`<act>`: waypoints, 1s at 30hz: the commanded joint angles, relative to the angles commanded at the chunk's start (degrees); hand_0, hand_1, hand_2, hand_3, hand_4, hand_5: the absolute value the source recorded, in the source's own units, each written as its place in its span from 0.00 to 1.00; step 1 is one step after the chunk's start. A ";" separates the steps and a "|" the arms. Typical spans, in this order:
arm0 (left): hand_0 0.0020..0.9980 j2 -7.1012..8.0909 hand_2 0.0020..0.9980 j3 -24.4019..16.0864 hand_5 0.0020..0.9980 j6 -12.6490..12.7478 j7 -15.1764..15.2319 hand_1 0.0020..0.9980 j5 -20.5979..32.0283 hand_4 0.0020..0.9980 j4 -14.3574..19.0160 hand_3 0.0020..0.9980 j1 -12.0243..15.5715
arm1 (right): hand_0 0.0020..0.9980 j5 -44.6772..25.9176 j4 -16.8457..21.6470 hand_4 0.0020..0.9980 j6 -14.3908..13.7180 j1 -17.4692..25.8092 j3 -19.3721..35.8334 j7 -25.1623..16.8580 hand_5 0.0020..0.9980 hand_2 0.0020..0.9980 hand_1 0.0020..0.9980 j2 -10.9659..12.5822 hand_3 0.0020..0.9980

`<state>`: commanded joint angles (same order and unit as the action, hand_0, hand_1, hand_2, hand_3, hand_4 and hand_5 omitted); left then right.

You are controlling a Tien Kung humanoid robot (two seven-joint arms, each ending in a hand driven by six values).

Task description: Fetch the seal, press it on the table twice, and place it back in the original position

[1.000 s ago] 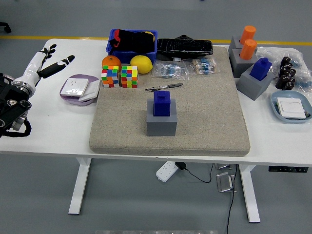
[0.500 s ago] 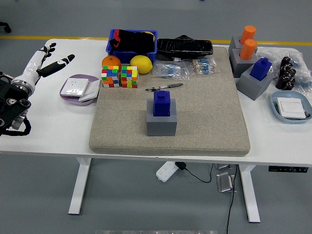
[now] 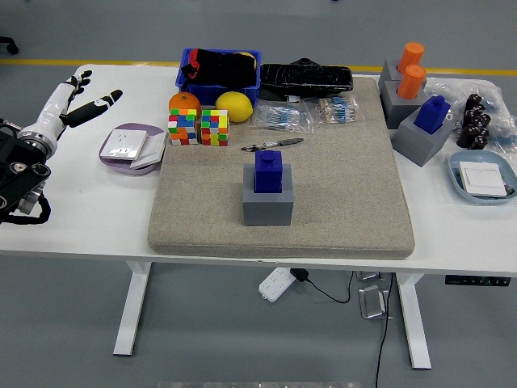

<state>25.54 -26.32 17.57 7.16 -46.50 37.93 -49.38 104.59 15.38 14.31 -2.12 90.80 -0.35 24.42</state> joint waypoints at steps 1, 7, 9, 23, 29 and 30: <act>1.00 -0.01 0.99 0.02 0.66 -0.04 -0.08 1.00 -0.02 0.86 0.02 0.99 -0.07 | 0.81 0.00 -0.01 0.79 0.00 -0.02 0.01 0.00 0.54 0.69 0.71 0.01 0.65; 1.00 0.09 0.99 0.04 0.66 -0.11 -0.22 1.00 -0.06 0.86 -0.04 0.99 -0.30 | 0.81 -0.27 0.08 0.79 0.10 -0.25 -0.15 -0.06 0.54 0.69 0.71 -0.02 0.65; 1.00 0.11 0.99 0.03 0.66 -0.11 -0.18 1.00 0.02 0.86 -0.05 0.99 -0.29 | 0.81 -0.37 0.12 0.79 0.10 -0.30 -0.19 -0.10 0.54 0.69 0.71 0.06 0.65; 1.00 0.02 0.99 0.01 0.66 -0.36 -0.47 1.00 -0.17 0.86 0.09 0.99 0.29 | 0.81 -0.43 0.26 0.79 0.24 -0.11 -0.41 0.28 0.55 0.69 0.71 0.18 0.65; 1.00 0.09 0.99 0.07 0.66 -0.35 -0.44 1.00 -0.32 0.86 0.54 0.99 0.06 | 0.81 -0.84 0.62 0.79 0.32 -0.22 -0.85 0.32 0.54 0.69 0.71 0.25 0.65; 1.00 0.10 0.99 0.09 0.66 -0.35 -0.44 1.00 -0.32 0.86 0.55 0.99 0.02 | 0.81 -0.89 0.66 0.79 0.32 -0.26 -0.90 0.30 0.54 0.69 0.71 0.29 0.65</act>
<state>25.64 -26.23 17.22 6.72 -46.82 38.47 -49.37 103.70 16.04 14.63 -2.39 89.90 -0.05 24.70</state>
